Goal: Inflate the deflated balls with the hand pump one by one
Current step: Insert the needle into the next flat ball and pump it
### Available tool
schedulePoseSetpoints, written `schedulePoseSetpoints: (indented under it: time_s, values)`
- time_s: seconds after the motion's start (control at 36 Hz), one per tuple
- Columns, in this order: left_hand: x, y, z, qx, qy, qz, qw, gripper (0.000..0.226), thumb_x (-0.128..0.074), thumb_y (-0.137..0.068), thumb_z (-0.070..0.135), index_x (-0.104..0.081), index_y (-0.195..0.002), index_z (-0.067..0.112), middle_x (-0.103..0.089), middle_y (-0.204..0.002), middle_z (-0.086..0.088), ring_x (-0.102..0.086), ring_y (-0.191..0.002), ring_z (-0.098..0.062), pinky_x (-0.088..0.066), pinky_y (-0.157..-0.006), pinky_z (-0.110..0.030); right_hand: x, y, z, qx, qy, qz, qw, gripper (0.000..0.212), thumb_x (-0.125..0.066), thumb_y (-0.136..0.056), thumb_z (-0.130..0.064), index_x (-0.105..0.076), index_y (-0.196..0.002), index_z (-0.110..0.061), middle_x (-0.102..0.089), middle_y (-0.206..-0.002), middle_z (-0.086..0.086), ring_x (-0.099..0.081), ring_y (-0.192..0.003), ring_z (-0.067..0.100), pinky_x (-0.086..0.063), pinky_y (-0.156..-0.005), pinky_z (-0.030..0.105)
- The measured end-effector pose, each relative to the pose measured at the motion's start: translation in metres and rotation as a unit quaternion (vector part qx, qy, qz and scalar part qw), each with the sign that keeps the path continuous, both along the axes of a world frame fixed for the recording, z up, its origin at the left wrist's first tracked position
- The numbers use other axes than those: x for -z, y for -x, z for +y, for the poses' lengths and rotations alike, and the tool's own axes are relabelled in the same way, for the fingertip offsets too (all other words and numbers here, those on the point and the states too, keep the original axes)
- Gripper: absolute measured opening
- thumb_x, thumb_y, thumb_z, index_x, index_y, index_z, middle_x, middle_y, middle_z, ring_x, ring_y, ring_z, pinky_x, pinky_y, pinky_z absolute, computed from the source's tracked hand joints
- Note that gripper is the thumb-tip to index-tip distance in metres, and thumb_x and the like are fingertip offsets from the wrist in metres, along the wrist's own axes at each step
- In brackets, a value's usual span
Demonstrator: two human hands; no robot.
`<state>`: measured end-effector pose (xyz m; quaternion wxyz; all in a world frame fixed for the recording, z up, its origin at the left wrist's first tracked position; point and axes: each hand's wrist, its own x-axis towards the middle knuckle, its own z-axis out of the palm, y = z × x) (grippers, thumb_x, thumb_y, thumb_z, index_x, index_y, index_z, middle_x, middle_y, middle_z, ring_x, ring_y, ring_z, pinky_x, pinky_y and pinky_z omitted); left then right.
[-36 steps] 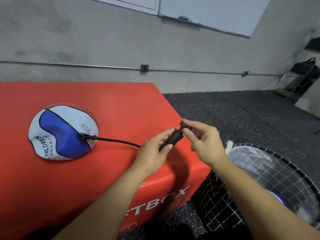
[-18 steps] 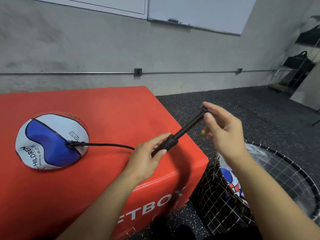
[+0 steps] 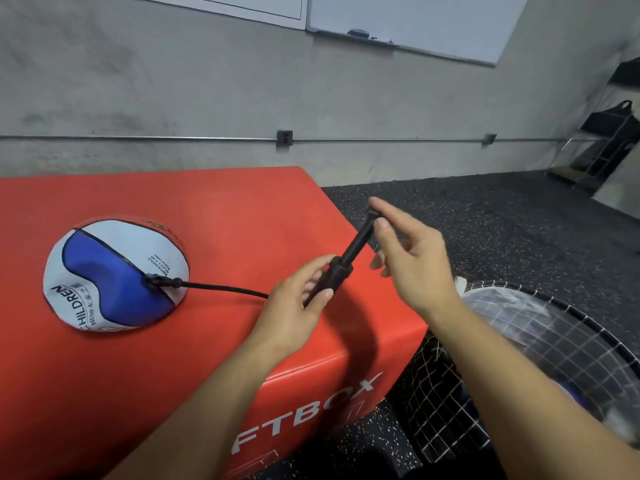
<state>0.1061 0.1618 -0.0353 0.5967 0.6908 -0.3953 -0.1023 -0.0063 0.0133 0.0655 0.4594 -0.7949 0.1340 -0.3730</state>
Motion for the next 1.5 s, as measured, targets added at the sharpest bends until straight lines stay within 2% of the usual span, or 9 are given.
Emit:
schedulePoseSetpoints:
  time_s: [0.11, 0.19, 0.56, 0.86, 0.94, 1.03, 1.17, 1.31, 1.5]
  values:
    - [0.002, -0.004, 0.001, -0.004, 0.012, 0.016, 1.000, 0.060, -0.065, -0.098, -0.001, -0.058, -0.140, 0.041, -0.072, -0.123, 0.002, -0.067, -0.117, -0.003, -0.048, -0.105, -0.019, 0.014, -0.008, 0.006, -0.037, 0.027, 0.054, 0.997, 0.031, -0.059, -0.107, -0.023, -0.068, -0.134, -0.034, -0.070, -0.128, -0.011, -0.069, -0.057, 0.018, -0.055, -0.054, 0.034]
    - [-0.001, -0.004, 0.002, -0.005, 0.021, 0.028, 0.999, 0.062, -0.064, -0.098, -0.005, -0.055, -0.130, 0.047, -0.070, -0.120, 0.010, -0.064, -0.113, 0.010, -0.044, -0.097, -0.008, 0.024, -0.009, 0.009, -0.048, 0.050, 0.091, 0.993, 0.032, -0.060, -0.106, -0.026, -0.067, -0.137, -0.034, -0.069, -0.131, -0.016, -0.071, -0.059, 0.018, -0.054, -0.060, 0.026]
    - [-0.007, 0.008, -0.001, -0.019, 0.006, -0.003, 1.000, 0.065, -0.070, -0.096, 0.001, -0.054, -0.130, 0.054, -0.069, -0.119, 0.022, -0.063, -0.112, 0.012, -0.042, -0.093, -0.004, 0.020, 0.003, 0.002, -0.014, 0.041, 0.069, 0.997, 0.032, -0.066, -0.103, -0.019, -0.070, -0.133, -0.028, -0.072, -0.110, -0.003, -0.068, -0.058, 0.016, -0.051, -0.062, 0.023]
    - [-0.003, 0.012, -0.003, -0.012, -0.069, -0.068, 0.995, 0.059, -0.062, -0.089, 0.039, -0.049, -0.141, 0.064, -0.072, -0.123, 0.020, -0.065, -0.119, 0.000, -0.054, -0.105, -0.042, -0.027, 0.033, -0.024, 0.069, -0.077, -0.109, 0.989, 0.029, -0.057, -0.108, -0.017, -0.071, -0.127, -0.033, -0.068, -0.074, -0.008, -0.059, -0.060, 0.018, -0.046, -0.050, 0.028]
    - [-0.001, 0.009, -0.004, -0.008, -0.067, -0.067, 0.995, 0.059, -0.062, -0.089, 0.041, -0.049, -0.142, 0.063, -0.072, -0.125, 0.019, -0.065, -0.121, -0.002, -0.054, -0.105, -0.044, -0.023, 0.026, -0.022, 0.074, -0.077, -0.096, 0.990, 0.030, -0.055, -0.109, -0.020, -0.070, -0.132, -0.032, -0.070, -0.084, -0.003, -0.059, -0.059, 0.018, -0.047, -0.051, 0.029]
    - [0.001, 0.007, -0.003, -0.015, -0.059, -0.056, 0.997, 0.059, -0.064, -0.090, 0.036, -0.050, -0.142, 0.061, -0.070, -0.124, 0.027, -0.065, -0.118, 0.002, -0.054, -0.105, -0.041, -0.015, 0.014, -0.015, 0.063, -0.051, -0.059, 0.995, 0.031, -0.054, -0.109, -0.020, -0.069, -0.135, -0.028, -0.072, -0.110, 0.010, -0.060, -0.056, 0.017, -0.048, -0.049, 0.028]
    - [0.003, 0.000, -0.001, -0.022, -0.034, -0.035, 0.999, 0.065, -0.071, -0.095, 0.017, -0.051, -0.139, 0.061, -0.071, -0.121, 0.021, -0.066, -0.114, 0.002, -0.052, -0.105, -0.030, 0.001, -0.001, -0.001, 0.025, -0.004, 0.007, 1.000, 0.030, -0.056, -0.108, -0.020, -0.070, -0.131, -0.035, -0.071, -0.096, -0.011, -0.065, -0.054, 0.013, -0.052, -0.051, 0.033]
    - [0.003, -0.003, -0.002, -0.035, -0.019, -0.019, 0.999, 0.065, -0.072, -0.095, 0.014, -0.054, -0.134, 0.063, -0.071, -0.120, 0.016, -0.066, -0.109, 0.006, -0.051, -0.099, -0.019, 0.016, -0.006, 0.005, -0.004, 0.031, 0.079, 0.996, 0.031, -0.058, -0.107, -0.023, -0.069, -0.134, -0.033, -0.074, -0.118, -0.012, -0.070, -0.057, 0.016, -0.059, -0.056, 0.037]
    - [0.002, -0.001, -0.003, -0.047, -0.013, -0.009, 0.999, 0.069, -0.072, -0.095, 0.014, -0.048, -0.128, 0.068, -0.070, -0.127, 0.004, -0.063, -0.108, 0.015, -0.047, -0.097, -0.011, 0.031, -0.007, 0.010, -0.016, 0.066, 0.120, 0.990, 0.033, -0.059, -0.107, -0.027, -0.066, -0.138, -0.035, -0.074, -0.115, -0.011, -0.073, -0.061, 0.012, -0.057, -0.067, 0.028]
